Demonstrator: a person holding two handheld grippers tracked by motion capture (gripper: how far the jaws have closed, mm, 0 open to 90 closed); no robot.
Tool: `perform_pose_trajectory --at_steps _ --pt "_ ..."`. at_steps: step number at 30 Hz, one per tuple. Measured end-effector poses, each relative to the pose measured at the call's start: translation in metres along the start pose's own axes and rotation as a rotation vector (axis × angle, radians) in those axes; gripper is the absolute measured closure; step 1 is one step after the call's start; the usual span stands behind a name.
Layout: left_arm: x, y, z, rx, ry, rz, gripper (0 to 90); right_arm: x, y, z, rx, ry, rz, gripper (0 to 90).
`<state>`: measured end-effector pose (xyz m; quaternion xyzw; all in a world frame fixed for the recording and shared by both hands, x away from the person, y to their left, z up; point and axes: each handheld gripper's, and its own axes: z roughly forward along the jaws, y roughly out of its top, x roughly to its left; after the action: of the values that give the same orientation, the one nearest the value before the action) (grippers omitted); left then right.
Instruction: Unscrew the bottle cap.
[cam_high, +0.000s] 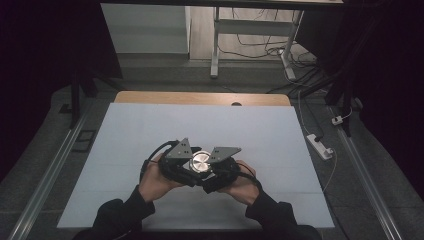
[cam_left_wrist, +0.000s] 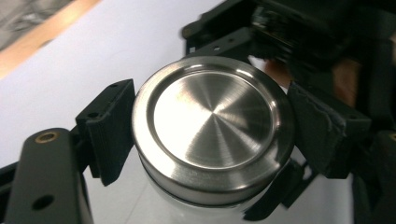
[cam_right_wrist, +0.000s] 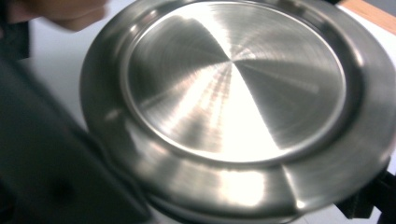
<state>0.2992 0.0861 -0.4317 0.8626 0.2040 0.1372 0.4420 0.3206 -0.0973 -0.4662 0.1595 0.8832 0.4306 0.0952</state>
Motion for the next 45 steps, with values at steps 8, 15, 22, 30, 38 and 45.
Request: perform_pose_trajectory --at_steps 8,15,22,30,38,45 --pt "0.013 0.002 -0.005 -0.013 -0.084 -0.027 2.6 -0.002 -0.001 -0.001 -0.011 -0.006 0.025 14.5" --pt "0.032 -0.007 -0.027 -0.016 -0.239 0.083 6.1 0.001 0.000 -0.002 -0.016 0.135 -0.006 14.5" --pt "0.020 -0.005 -0.028 0.053 -0.316 0.223 17.9 0.013 0.003 0.000 0.001 0.203 -0.083 14.5" --pt "0.009 0.000 -0.022 0.068 -0.201 0.166 20.2 0.011 0.002 0.000 0.007 0.162 -0.078 14.5" --pt "-0.004 0.004 -0.003 0.039 0.016 -0.012 20.1 -0.001 -0.001 0.000 0.005 0.009 0.051 14.5" --pt "0.016 0.003 -0.014 0.027 -0.156 -0.020 5.2 -0.001 0.000 -0.001 -0.011 0.046 0.058 14.5"
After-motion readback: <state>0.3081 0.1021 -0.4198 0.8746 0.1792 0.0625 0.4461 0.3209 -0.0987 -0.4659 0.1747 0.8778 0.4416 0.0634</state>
